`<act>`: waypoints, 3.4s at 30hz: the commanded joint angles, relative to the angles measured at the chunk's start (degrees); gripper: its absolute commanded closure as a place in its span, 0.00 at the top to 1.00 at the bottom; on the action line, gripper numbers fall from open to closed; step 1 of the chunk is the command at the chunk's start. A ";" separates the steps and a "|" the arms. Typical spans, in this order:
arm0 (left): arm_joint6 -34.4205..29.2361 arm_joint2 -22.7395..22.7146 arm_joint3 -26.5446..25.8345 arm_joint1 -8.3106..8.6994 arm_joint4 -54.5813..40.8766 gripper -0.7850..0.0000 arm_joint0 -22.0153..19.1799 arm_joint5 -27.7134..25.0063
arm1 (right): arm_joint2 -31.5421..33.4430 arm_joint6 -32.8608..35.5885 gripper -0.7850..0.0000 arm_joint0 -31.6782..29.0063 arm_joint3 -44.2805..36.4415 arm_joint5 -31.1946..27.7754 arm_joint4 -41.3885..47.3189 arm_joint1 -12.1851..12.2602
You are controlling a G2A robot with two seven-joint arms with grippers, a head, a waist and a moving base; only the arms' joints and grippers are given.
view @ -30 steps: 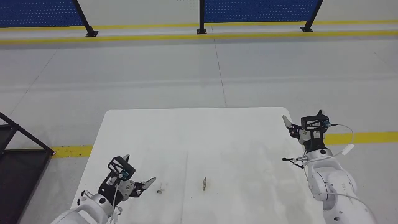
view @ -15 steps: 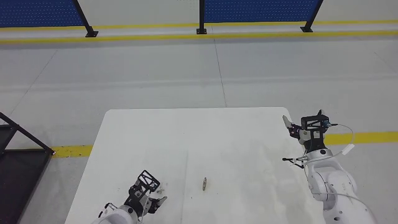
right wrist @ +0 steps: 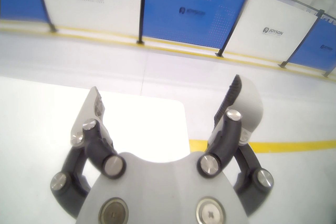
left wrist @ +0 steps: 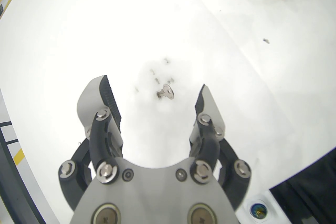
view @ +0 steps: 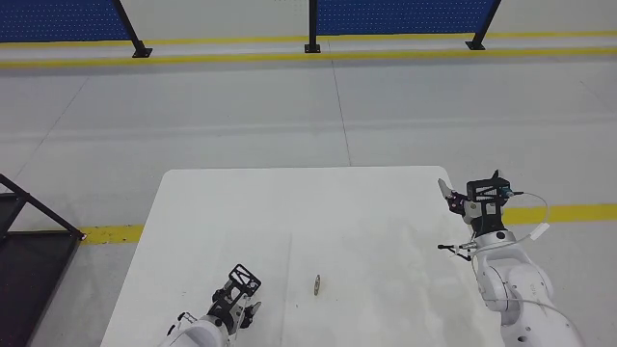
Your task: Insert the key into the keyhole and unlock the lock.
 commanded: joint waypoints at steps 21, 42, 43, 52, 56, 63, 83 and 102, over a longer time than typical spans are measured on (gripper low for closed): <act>-1.03 1.93 2.92 -0.13 0.48 0.35 -2.43 1.44 | 0.00 0.00 1.00 0.00 0.00 0.00 0.00 0.00; -0.03 1.12 2.16 0.15 0.37 0.21 -1.58 1.80 | 0.00 0.00 1.00 0.00 0.00 0.00 0.00 0.00; -0.03 1.11 2.16 0.16 0.36 0.21 -1.58 1.80 | 0.00 0.00 1.00 0.00 0.00 0.00 0.00 0.00; -0.05 1.02 2.19 0.22 0.14 0.02 -1.67 1.85 | 0.00 0.00 1.00 0.00 0.00 0.00 0.00 0.00; 0.09 0.95 2.07 0.25 0.12 0.00 -1.60 2.05 | 0.00 0.00 1.00 0.00 0.00 0.00 0.00 0.00; 1.63 -0.23 0.02 0.40 -1.64 0.00 -0.35 1.96 | 0.00 0.00 1.00 0.00 0.00 0.00 0.00 0.00; 39.70 -17.19 -7.58 2.26 -19.15 0.00 14.71 -18.51 | 0.00 -0.07 1.00 0.12 0.02 -0.13 -0.09 0.00; 51.41 -21.06 -1.99 2.93 -24.07 0.00 12.57 -30.40 | -16.60 -5.07 1.00 -17.06 -7.68 -11.56 -24.61 0.06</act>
